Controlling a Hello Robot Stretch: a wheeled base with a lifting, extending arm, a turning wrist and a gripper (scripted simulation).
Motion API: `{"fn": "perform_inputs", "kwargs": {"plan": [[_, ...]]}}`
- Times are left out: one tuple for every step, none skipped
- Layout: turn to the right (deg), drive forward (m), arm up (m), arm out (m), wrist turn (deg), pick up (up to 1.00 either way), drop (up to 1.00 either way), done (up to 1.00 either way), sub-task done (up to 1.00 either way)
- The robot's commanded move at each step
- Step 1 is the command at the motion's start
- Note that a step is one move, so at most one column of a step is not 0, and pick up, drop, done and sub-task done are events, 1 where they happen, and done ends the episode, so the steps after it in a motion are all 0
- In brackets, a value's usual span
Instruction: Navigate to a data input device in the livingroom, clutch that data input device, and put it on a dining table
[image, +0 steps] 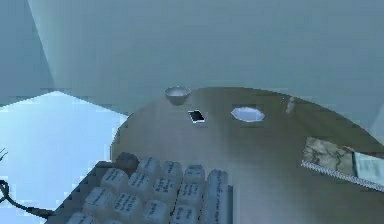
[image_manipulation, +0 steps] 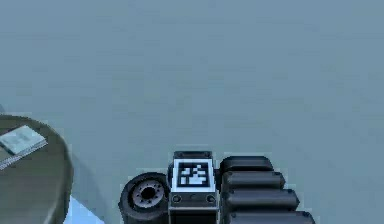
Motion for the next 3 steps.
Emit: {"fn": "perform_inputs", "kwargs": {"plan": [[0.0, 0.15, 0.00, 0.00, 0.0, 0.00, 0.00, 0.00, 0.00], [-45.0, 0.00, 0.00, 0.00, 0.0, 0.00, 0.00, 0.00, 0.00], [-45.0, 0.00, 0.00, 0.00, 0.0, 0.00, 0.00, 0.00, 0.00]]}}
